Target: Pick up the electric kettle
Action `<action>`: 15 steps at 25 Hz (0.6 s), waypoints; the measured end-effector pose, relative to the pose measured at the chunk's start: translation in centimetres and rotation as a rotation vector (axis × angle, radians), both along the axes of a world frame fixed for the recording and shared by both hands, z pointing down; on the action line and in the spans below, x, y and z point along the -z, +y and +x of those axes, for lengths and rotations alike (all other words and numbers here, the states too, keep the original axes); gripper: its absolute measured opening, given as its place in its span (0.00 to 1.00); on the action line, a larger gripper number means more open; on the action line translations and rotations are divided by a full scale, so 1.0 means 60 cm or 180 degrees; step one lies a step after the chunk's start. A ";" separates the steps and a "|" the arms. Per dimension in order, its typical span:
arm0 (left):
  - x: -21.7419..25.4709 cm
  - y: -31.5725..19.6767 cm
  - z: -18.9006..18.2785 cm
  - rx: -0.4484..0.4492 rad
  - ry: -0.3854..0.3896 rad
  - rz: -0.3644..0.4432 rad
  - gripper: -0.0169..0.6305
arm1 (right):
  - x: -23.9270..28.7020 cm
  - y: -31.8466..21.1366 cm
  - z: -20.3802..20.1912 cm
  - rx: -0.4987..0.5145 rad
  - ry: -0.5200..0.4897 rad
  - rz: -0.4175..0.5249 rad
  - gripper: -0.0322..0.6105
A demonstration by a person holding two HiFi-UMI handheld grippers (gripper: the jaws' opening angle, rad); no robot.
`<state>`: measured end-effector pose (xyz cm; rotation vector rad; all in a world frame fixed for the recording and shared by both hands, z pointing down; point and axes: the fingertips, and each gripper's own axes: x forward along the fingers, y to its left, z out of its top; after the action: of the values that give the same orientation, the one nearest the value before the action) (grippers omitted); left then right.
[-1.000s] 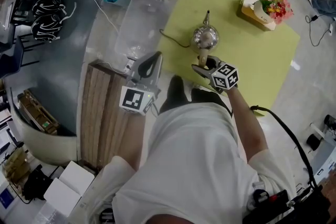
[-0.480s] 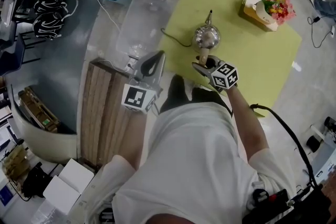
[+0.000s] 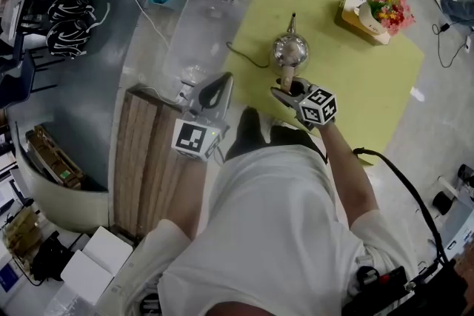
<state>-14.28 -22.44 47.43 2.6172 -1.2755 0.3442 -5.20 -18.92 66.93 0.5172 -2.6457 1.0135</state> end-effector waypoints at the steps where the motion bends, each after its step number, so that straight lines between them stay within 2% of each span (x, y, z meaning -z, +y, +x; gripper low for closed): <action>1: 0.000 -0.001 -0.001 0.0008 0.0001 -0.0004 0.03 | 0.004 -0.002 -0.001 -0.0006 -0.0020 0.0001 0.27; 10: -0.001 -0.003 -0.009 0.0026 0.0001 -0.0008 0.03 | 0.016 -0.007 -0.005 0.0026 -0.0073 0.0006 0.27; 15: -0.002 -0.004 -0.011 0.0015 -0.0002 -0.0002 0.03 | 0.030 -0.015 -0.005 -0.0057 -0.0172 0.0010 0.28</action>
<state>-14.96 -22.69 47.54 2.6135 -1.2812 0.3444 -5.51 -19.85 65.14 0.5221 -2.6949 1.0431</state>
